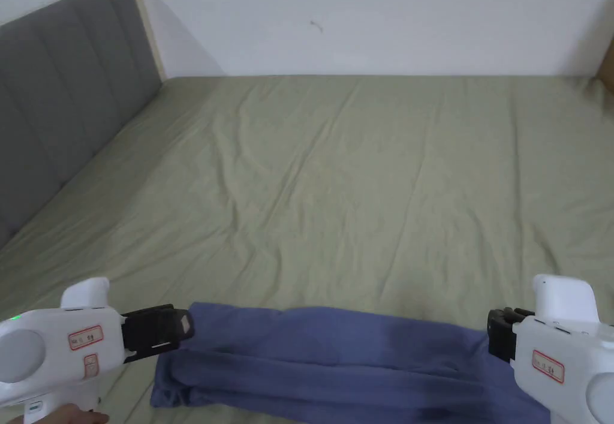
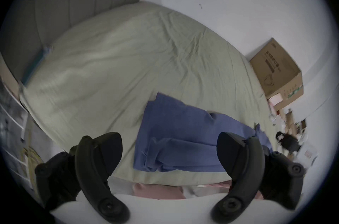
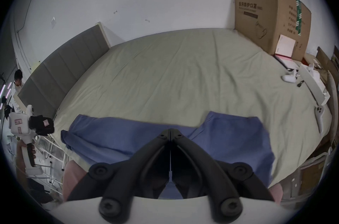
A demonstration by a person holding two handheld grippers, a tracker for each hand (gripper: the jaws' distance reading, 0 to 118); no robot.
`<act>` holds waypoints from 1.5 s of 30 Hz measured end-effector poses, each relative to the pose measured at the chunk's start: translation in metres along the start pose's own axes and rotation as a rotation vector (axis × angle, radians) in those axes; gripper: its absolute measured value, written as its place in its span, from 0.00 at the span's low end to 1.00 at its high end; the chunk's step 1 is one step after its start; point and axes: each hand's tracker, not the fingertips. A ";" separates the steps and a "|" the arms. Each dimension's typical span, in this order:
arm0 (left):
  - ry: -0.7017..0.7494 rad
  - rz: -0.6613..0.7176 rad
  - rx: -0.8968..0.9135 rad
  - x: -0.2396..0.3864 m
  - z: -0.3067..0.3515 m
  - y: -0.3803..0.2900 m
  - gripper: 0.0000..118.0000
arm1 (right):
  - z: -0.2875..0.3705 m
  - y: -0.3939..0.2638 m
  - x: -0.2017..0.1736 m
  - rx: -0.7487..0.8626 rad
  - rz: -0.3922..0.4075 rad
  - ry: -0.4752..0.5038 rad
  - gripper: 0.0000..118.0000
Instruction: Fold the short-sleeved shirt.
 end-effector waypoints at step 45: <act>-0.401 -0.483 -0.299 0.281 -0.117 -0.120 0.84 | 0.045 -0.035 0.114 -0.063 -0.341 -0.131 0.00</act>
